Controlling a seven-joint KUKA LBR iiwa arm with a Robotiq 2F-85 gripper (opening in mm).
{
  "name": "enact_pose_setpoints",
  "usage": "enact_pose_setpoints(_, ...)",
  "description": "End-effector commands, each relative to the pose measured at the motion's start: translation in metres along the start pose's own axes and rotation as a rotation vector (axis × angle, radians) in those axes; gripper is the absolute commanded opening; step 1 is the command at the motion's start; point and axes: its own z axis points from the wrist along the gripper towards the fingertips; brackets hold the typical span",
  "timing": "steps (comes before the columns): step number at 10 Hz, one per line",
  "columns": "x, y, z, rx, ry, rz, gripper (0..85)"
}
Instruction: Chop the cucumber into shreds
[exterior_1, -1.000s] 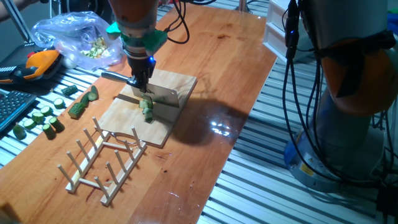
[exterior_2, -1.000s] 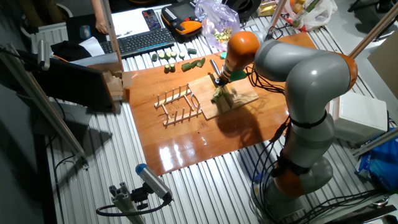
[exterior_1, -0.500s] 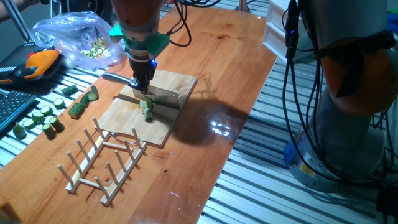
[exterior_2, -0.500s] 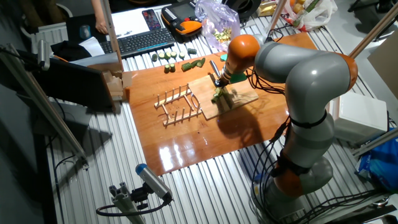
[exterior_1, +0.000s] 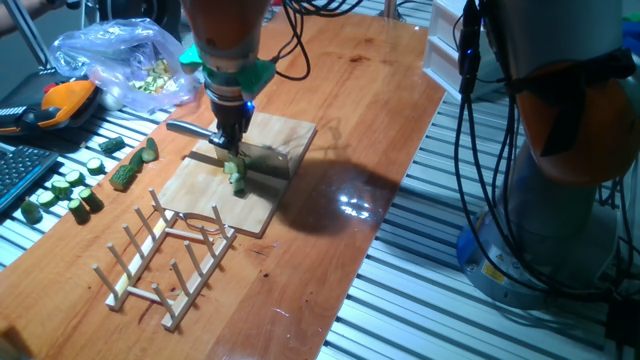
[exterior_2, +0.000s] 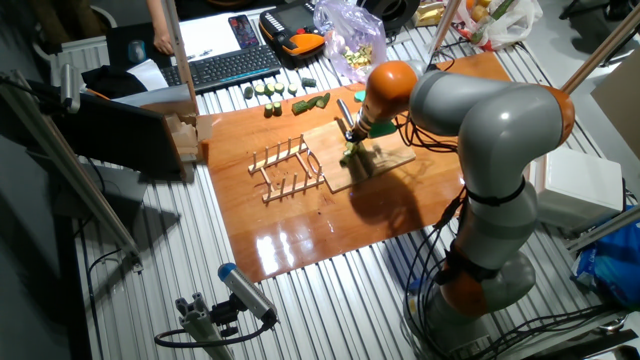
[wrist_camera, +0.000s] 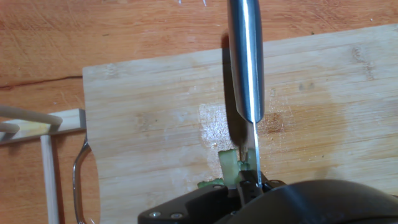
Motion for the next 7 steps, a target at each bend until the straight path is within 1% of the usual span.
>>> enact_pose_setpoints(1,0.0001,0.0,0.0005,0.0,-0.002,0.0,0.0)
enact_pose_setpoints(3,0.0009,0.0003,0.0017,-0.001,-0.005,0.0,0.0)
enact_pose_setpoints(5,0.0021,0.0018,0.0039,0.006,-0.012,-0.001,0.0)
enact_pose_setpoints(7,0.0036,0.0025,0.0054,0.006,-0.017,-0.001,0.0)
